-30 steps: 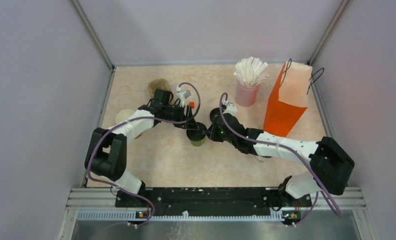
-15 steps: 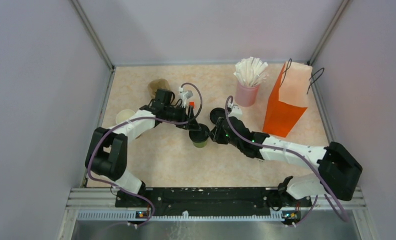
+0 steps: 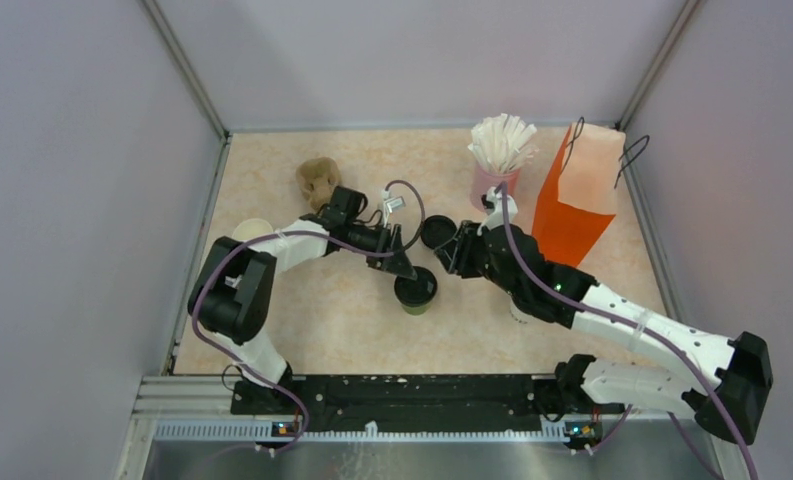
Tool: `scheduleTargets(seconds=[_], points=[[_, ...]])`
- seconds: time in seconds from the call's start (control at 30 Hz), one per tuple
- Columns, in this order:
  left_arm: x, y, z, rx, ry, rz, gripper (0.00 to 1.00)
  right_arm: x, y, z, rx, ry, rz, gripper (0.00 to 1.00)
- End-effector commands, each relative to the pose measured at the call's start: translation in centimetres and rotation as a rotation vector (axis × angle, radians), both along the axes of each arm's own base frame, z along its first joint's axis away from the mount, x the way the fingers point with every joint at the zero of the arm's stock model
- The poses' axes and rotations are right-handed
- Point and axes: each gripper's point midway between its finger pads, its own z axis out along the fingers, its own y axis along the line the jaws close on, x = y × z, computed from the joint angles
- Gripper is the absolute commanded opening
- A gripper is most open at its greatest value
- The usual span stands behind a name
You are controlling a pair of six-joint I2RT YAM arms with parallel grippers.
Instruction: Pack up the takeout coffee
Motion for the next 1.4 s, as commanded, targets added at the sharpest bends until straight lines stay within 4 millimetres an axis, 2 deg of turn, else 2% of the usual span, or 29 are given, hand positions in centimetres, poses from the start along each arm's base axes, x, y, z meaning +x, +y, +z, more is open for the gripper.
scheduleTargets(seconds=[0.0,0.07,0.2,0.23,0.27,0.37,0.5,0.67,0.87,1.03,1.37], points=[[-1.2,-2.2,1.4,-0.099,0.008,-0.107,0.67,-1.2,-1.4,-2.9,-0.066,0.034,0.029,0.35],[-0.5,-2.6,2.5,-0.121,-0.031,-0.101,0.72,-1.7,-1.6,-3.6,-0.068,0.051,0.041,0.35],[2.3,-2.6,5.6,-0.096,-0.174,-0.016,0.83,-2.3,-2.6,-5.6,-0.118,0.102,0.051,0.35],[3.0,-2.4,6.3,-0.082,-0.207,0.015,0.95,-2.2,-2.9,-5.9,-0.123,0.113,0.050,0.35],[3.6,-2.1,6.9,-0.059,-0.238,0.048,0.98,-2.2,-3.2,-6.2,-0.122,0.124,0.054,0.34],[4.9,-1.1,7.9,0.005,-0.318,0.133,0.99,-2.0,-3.4,-6.6,-0.079,0.150,0.096,0.32],[3.9,0.3,6.9,0.076,-0.304,0.171,0.97,-2.3,-2.7,-6.2,-0.083,0.148,0.172,0.32],[1.1,1.7,5.6,0.098,-0.286,0.173,0.86,-2.1,-1.9,-6.4,-0.080,0.161,0.238,0.33],[-1.1,3.0,4.3,0.137,-0.273,0.180,0.73,-1.5,-1.1,-7.0,-0.078,0.171,0.277,0.33],[-2.1,2.9,3.9,0.107,-0.250,0.163,0.71,-1.1,-0.5,-7.4,-0.077,0.182,0.284,0.32],[-2.3,2.0,2.9,0.076,-0.203,0.145,0.66,-0.3,-0.4,-7.6,-0.089,0.186,0.261,0.30]])
